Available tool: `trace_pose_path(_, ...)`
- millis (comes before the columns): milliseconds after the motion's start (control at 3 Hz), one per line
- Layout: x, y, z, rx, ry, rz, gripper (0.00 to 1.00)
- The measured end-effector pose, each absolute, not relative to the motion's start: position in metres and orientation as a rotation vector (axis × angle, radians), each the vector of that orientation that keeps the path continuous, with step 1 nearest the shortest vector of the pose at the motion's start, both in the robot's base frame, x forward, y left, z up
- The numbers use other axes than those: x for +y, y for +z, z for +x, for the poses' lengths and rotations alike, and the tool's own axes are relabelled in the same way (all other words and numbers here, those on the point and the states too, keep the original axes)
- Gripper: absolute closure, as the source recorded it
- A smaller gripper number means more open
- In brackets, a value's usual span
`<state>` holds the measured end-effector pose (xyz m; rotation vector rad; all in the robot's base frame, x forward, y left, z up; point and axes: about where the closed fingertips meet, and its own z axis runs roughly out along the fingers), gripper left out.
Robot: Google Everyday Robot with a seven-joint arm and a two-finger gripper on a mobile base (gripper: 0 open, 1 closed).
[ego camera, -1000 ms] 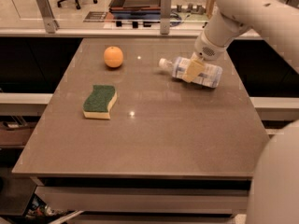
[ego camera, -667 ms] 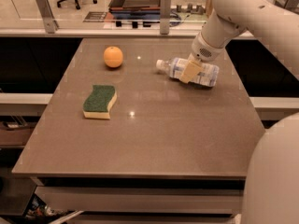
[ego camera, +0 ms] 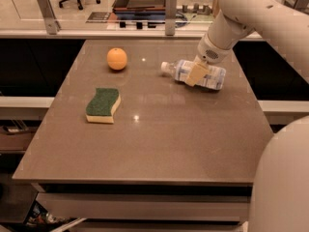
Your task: Knock blue plastic bottle over
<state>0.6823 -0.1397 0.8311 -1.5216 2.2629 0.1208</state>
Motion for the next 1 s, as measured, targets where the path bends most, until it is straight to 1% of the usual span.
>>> trace_pose_path(667,-0.1385,0.8309,0.6823,2.264,0.124,-1.525,0.13)
trace_pose_path(1000,-0.1373,0.8288,0.6823,2.266,0.127,-1.529,0.00)
